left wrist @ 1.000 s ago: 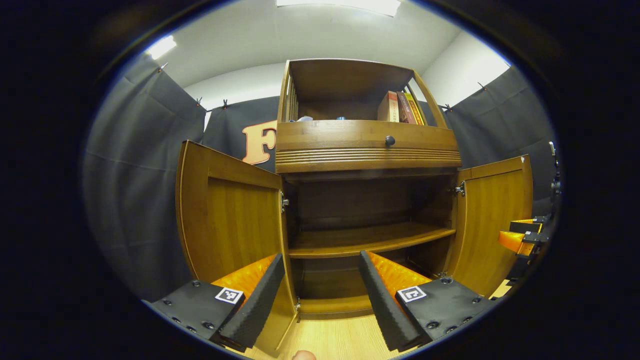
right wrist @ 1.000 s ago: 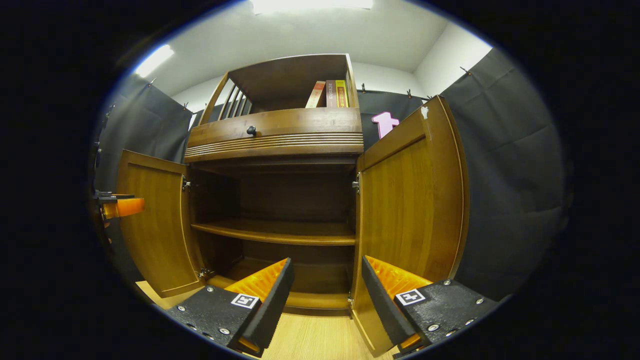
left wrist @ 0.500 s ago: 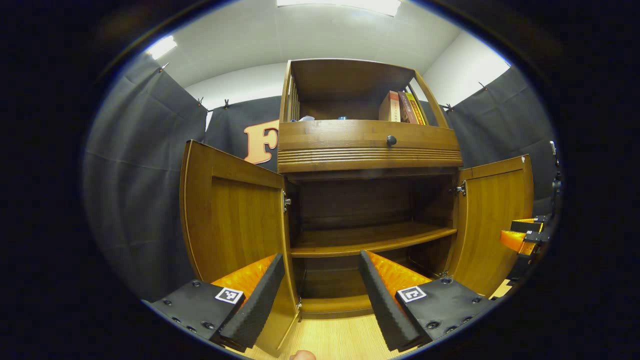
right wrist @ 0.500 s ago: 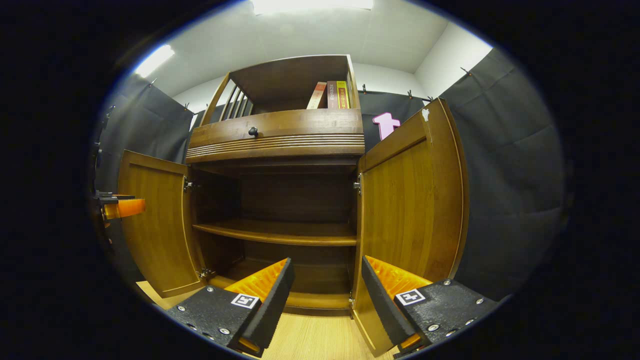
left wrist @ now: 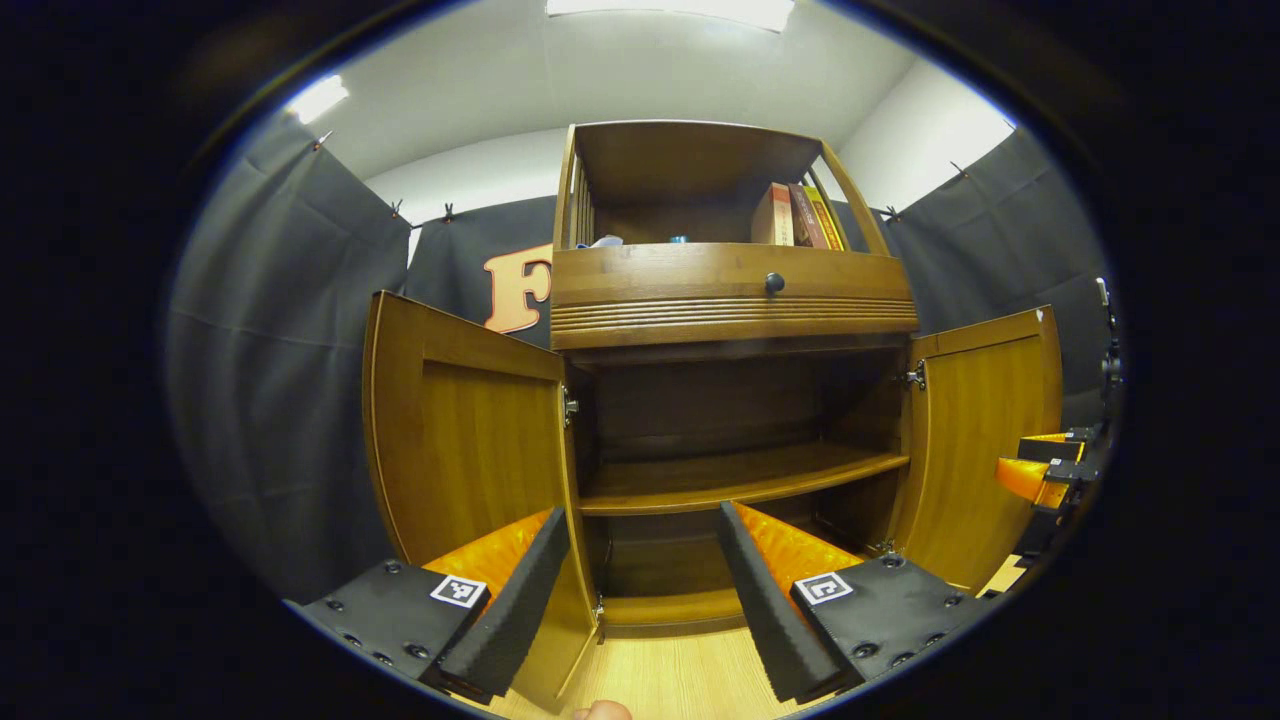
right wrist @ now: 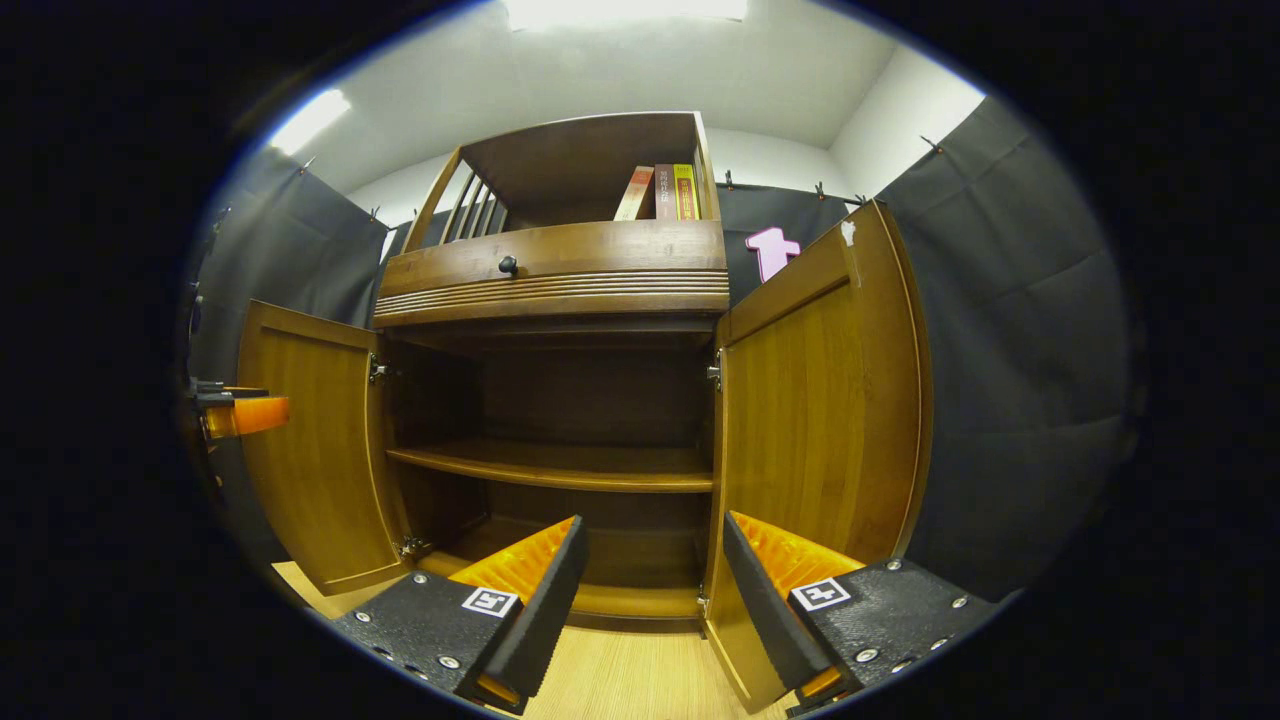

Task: Open the right door of the double-door shoe cabinet with the right hand, and open the left door with the left hand.

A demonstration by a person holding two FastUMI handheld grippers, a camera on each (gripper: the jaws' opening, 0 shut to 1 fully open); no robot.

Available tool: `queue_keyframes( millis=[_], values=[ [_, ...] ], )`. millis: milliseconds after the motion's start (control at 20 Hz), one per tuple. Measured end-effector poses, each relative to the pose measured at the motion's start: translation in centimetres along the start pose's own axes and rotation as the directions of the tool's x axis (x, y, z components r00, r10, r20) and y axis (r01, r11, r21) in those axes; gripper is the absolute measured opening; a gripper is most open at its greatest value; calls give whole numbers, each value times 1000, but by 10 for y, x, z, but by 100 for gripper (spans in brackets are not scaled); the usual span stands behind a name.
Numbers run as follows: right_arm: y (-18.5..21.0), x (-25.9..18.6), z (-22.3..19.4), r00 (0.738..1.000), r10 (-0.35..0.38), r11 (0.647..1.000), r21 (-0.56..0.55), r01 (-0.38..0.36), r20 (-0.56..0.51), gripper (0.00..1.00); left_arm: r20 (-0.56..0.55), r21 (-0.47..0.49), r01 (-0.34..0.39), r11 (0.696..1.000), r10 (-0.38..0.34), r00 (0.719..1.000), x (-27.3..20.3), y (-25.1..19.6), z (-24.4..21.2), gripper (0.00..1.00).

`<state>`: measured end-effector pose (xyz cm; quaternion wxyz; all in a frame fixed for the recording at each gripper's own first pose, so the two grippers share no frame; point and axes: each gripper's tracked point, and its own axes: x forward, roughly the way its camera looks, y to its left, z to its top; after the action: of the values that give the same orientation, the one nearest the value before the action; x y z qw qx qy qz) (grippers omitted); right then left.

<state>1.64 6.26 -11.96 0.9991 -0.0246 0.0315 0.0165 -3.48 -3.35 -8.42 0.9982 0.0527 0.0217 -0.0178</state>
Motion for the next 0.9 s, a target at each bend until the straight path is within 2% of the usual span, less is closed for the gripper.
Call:
queue_keyframes(
  millis=[900],
  values=[
    [-6,-8,6,1000,-8,1000,3,8,18,84,16,12,20,1000,-20,1000,-5,-13,8,96]
  ],
)
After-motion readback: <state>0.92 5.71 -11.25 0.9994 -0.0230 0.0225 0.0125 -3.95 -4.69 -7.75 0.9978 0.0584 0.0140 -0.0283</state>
